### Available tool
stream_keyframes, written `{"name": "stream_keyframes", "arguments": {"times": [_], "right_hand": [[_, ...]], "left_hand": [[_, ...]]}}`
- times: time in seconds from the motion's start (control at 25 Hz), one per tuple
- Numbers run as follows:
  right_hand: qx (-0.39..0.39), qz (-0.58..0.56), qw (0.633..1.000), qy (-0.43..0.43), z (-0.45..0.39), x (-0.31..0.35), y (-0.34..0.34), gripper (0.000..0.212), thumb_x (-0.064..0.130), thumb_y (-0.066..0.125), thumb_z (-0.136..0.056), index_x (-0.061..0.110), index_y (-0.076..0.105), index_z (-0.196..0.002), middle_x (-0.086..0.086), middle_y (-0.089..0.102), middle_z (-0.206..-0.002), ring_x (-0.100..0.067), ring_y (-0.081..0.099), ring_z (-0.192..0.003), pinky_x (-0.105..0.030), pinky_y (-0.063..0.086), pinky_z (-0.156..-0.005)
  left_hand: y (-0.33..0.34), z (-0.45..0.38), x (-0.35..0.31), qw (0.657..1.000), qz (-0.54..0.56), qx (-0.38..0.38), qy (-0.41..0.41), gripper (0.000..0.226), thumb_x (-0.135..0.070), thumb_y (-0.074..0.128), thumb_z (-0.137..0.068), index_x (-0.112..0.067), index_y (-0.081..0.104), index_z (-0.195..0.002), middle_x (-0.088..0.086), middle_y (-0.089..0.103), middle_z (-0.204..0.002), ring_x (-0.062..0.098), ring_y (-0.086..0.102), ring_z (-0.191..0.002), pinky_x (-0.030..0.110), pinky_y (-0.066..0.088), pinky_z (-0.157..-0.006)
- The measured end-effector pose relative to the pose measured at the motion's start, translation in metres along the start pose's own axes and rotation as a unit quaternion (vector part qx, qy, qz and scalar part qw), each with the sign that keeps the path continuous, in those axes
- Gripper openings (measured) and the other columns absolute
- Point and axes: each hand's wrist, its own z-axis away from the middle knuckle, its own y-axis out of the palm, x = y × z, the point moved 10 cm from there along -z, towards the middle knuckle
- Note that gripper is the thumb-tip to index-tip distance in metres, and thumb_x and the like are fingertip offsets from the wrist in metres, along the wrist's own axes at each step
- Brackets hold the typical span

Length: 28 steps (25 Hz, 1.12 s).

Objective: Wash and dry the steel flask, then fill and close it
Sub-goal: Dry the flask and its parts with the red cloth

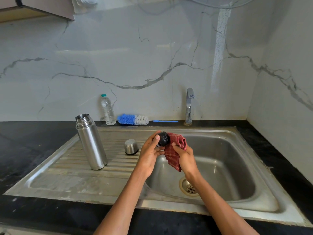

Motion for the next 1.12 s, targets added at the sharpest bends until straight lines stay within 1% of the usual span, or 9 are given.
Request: {"name": "stream_keyframes", "arguments": {"times": [0.08, 0.2, 0.32, 0.44, 0.64, 0.76, 0.96, 1.04, 1.12], "right_hand": [[0.004, 0.051, 0.998, -0.023, 0.0, 0.006, -0.002, 0.032, 0.022, 0.052, -0.103, 0.039, 0.07, -0.122, -0.004, 0.077, -0.107, -0.032, 0.073, -0.089, -0.06, 0.058, -0.081], [0.043, 0.154, 0.985, -0.057, 0.003, 0.016, 0.0, 0.045, 0.024, 0.05, -0.102, 0.056, 0.057, -0.134, 0.013, 0.071, -0.12, 0.0, 0.062, -0.074, -0.03, 0.045, -0.048], [0.086, 0.279, 0.947, -0.13, 0.008, 0.026, 0.009, 0.056, 0.022, 0.049, -0.103, 0.056, 0.041, -0.147, 0.029, 0.047, -0.15, -0.002, 0.055, -0.13, -0.027, 0.052, -0.083], [0.122, 0.345, 0.913, -0.178, 0.014, 0.025, 0.022, 0.057, 0.019, 0.052, -0.102, 0.049, 0.042, -0.15, 0.031, 0.037, -0.154, 0.009, 0.034, -0.142, -0.018, 0.034, -0.113], [0.11, 0.306, 0.943, -0.076, 0.008, 0.001, 0.022, 0.042, 0.034, 0.049, -0.102, 0.064, 0.05, -0.131, 0.011, 0.076, -0.106, -0.015, 0.071, -0.088, -0.036, 0.058, -0.081], [0.041, 0.185, 0.982, -0.017, 0.002, -0.006, 0.007, 0.03, 0.033, 0.052, -0.098, 0.05, 0.065, -0.119, -0.003, 0.077, -0.092, -0.036, 0.072, -0.079, -0.059, 0.06, -0.07], [-0.011, 0.027, 1.0, 0.01, 0.002, -0.003, -0.003, 0.028, 0.016, 0.054, -0.104, 0.036, 0.072, -0.108, -0.012, 0.077, -0.096, -0.037, 0.074, -0.089, -0.069, 0.054, -0.081], [0.01, 0.063, 0.998, -0.026, 0.009, 0.011, 0.004, 0.035, 0.02, 0.054, -0.103, 0.048, 0.071, -0.113, -0.004, 0.077, -0.099, -0.031, 0.073, -0.088, -0.064, 0.055, -0.071], [0.04, 0.151, 0.986, -0.064, 0.017, 0.023, 0.013, 0.043, 0.024, 0.052, -0.102, 0.058, 0.06, -0.127, 0.017, 0.073, -0.115, -0.014, 0.071, -0.102, -0.038, 0.056, -0.058]], "left_hand": [[-0.002, 0.002, 0.002, 0.999, 0.016, 0.01, -0.038, 0.043, -0.032, 0.07, -0.091, -0.018, 0.067, -0.131, 0.017, 0.072, -0.118, 0.03, 0.07, -0.092, 0.037, 0.059, -0.08], [-0.002, 0.003, 0.002, 0.998, 0.007, 0.029, -0.056, 0.04, -0.022, 0.073, -0.089, -0.016, 0.07, -0.129, 0.017, 0.072, -0.121, 0.032, 0.072, -0.097, 0.037, 0.06, -0.082], [-0.007, 0.001, 0.003, 0.999, -0.032, -0.011, -0.027, 0.039, -0.021, 0.073, -0.09, -0.012, 0.068, -0.127, 0.02, 0.073, -0.118, 0.03, 0.073, -0.098, 0.039, 0.06, -0.083], [-0.024, -0.001, 0.001, 0.996, 0.044, -0.082, -0.006, 0.046, -0.025, 0.073, -0.089, -0.003, 0.063, -0.128, 0.018, 0.072, -0.115, 0.027, 0.071, -0.097, 0.035, 0.06, -0.078], [-0.03, -0.002, -0.003, 0.994, 0.052, -0.099, -0.001, 0.061, -0.041, 0.071, -0.085, -0.003, 0.058, -0.132, 0.02, 0.069, -0.114, 0.026, 0.069, -0.095, 0.036, 0.056, -0.084], [-0.025, -0.002, 0.002, 0.993, 0.072, -0.096, -0.014, 0.067, -0.041, 0.072, -0.084, -0.002, 0.057, -0.136, 0.023, 0.07, -0.121, 0.027, 0.07, -0.1, 0.038, 0.055, -0.089], [-0.023, -0.001, 0.01, 0.989, 0.099, -0.093, -0.053, 0.067, -0.046, 0.073, -0.08, -0.002, 0.061, -0.129, 0.019, 0.072, -0.108, 0.023, 0.07, -0.095, 0.035, 0.056, -0.087], [-0.019, 0.002, 0.012, 0.989, 0.102, -0.087, -0.064, 0.061, -0.047, 0.069, -0.083, -0.004, 0.064, -0.124, 0.019, 0.072, -0.106, 0.024, 0.068, -0.095, 0.036, 0.055, -0.092], [-0.021, 0.002, 0.013, 0.99, 0.092, -0.09, -0.064, 0.058, -0.049, 0.069, -0.084, -0.006, 0.065, -0.123, 0.017, 0.072, -0.104, 0.025, 0.067, -0.095, 0.038, 0.053, -0.092]]}}
